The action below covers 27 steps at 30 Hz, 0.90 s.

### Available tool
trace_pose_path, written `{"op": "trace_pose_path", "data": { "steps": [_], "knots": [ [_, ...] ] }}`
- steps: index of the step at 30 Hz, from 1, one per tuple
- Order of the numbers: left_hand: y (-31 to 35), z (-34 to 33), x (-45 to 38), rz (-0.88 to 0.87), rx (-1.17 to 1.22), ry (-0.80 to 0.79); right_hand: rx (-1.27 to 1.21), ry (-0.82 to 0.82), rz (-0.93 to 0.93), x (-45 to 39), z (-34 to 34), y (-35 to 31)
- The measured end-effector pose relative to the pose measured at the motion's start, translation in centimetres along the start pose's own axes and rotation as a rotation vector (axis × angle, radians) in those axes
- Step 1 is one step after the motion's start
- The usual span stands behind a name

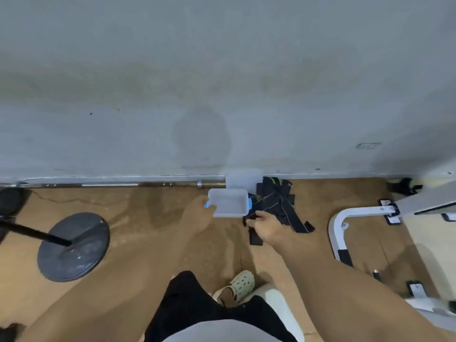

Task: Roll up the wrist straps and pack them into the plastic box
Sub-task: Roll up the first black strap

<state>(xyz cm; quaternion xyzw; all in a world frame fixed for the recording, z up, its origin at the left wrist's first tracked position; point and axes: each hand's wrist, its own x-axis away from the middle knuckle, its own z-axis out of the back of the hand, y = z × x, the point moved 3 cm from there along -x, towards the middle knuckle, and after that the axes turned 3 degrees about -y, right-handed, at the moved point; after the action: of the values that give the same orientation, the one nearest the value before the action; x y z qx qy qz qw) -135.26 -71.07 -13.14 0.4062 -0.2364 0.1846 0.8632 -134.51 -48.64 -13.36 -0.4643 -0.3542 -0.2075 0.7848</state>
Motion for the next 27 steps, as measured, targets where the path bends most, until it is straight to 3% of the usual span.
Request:
{"op": "trace_pose_path", "data": {
  "steps": [13, 19, 27],
  "knots": [
    [11.5, -4.7, -14.8, -0.002, -0.093, -0.250, -0.065, 0.083, -0.154, -10.3, 11.5, -2.2],
    [14.6, -4.6, -21.8, -0.014, -0.109, -0.281, -0.117, 0.157, -0.112, -14.7, 16.5, -5.0],
    [17.7, -9.5, -23.2, 0.112, 0.054, -0.232, 0.078, 0.046, -0.060, -20.7, 21.6, -4.5]
  ]
}}
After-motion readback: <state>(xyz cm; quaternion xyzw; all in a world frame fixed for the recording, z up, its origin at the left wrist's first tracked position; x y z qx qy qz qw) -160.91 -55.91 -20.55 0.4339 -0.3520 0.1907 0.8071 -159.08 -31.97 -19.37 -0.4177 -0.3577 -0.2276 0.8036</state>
